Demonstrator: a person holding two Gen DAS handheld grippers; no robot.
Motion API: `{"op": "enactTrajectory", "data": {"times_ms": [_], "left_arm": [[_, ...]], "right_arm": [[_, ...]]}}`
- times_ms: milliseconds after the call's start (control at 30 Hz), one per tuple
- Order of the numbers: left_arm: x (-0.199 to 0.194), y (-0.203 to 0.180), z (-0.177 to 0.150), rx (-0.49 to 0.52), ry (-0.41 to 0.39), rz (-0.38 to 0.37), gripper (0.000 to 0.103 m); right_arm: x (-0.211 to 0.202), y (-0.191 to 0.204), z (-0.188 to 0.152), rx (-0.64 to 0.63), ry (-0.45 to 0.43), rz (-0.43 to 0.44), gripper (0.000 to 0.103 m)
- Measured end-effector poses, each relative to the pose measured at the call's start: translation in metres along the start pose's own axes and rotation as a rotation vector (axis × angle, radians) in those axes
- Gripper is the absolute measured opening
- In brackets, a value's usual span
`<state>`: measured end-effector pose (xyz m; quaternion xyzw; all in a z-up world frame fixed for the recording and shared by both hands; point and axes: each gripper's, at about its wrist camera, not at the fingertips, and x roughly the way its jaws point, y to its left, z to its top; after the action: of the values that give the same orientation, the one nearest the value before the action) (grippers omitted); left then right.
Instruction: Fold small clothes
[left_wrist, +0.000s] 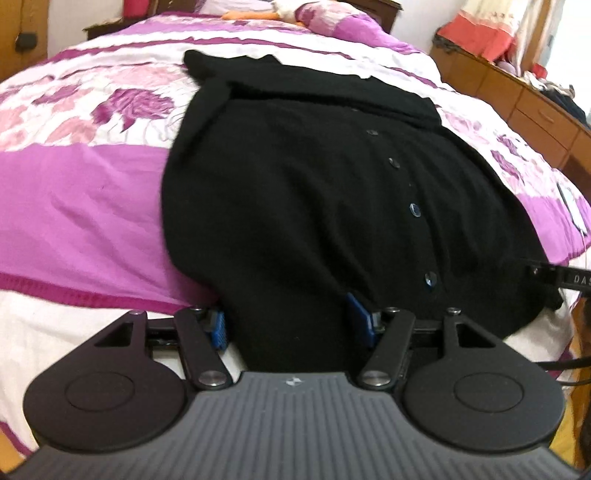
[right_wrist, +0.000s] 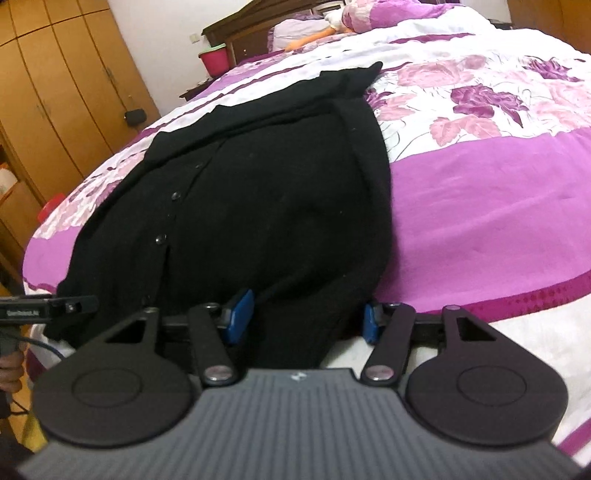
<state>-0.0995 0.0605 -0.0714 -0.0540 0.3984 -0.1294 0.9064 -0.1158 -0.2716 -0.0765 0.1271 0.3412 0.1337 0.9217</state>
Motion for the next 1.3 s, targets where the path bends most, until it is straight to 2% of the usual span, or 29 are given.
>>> {"op": "enactTrajectory", "data": {"times_ms": [33,67,100,133,167,233,333,400,600,767,1033,1300], "left_arm": [[0.002,0.001,0.000,-0.004,-0.004,-0.003,0.066],[0.003,0.002,-0.001,-0.012,-0.010,-0.004,0.057],[0.003,0.004,0.000,-0.026,-0.016,-0.005,0.043],[0.003,0.007,0.000,-0.043,-0.016,-0.010,0.035],[0.004,0.011,0.000,-0.070,-0.012,-0.027,0.025],[0.004,0.017,0.000,-0.118,-0.005,-0.064,0.020],[0.002,0.017,0.000,-0.129,-0.010,-0.075,0.015],[-0.004,0.019,0.002,-0.154,-0.031,-0.110,0.010],[-0.032,0.027,0.016,-0.256,-0.139,-0.223,0.008],[-0.054,0.032,0.035,-0.326,-0.225,-0.268,0.007],[-0.077,0.028,0.077,-0.361,-0.346,-0.274,0.007],[-0.056,0.039,0.145,-0.398,-0.415,-0.209,0.007]], "right_arm": [[0.000,0.000,0.000,-0.007,-0.003,-0.004,0.051],[0.000,0.000,-0.001,-0.011,-0.007,-0.019,0.046],[-0.001,-0.001,-0.001,-0.012,-0.012,-0.036,0.034],[-0.002,-0.003,-0.001,-0.001,-0.017,-0.045,0.022],[-0.004,-0.008,-0.001,0.029,-0.018,-0.034,0.017],[-0.006,-0.014,0.000,0.077,-0.018,0.004,0.010],[-0.011,-0.014,0.000,0.096,-0.041,0.034,0.009],[-0.015,-0.016,0.002,0.133,-0.066,0.071,0.009],[-0.034,-0.019,0.018,0.235,-0.167,0.182,0.009],[-0.046,-0.023,0.033,0.333,-0.247,0.267,0.009],[-0.047,-0.026,0.069,0.426,-0.360,0.359,0.009],[-0.023,-0.031,0.127,0.440,-0.434,0.362,0.009]]}}
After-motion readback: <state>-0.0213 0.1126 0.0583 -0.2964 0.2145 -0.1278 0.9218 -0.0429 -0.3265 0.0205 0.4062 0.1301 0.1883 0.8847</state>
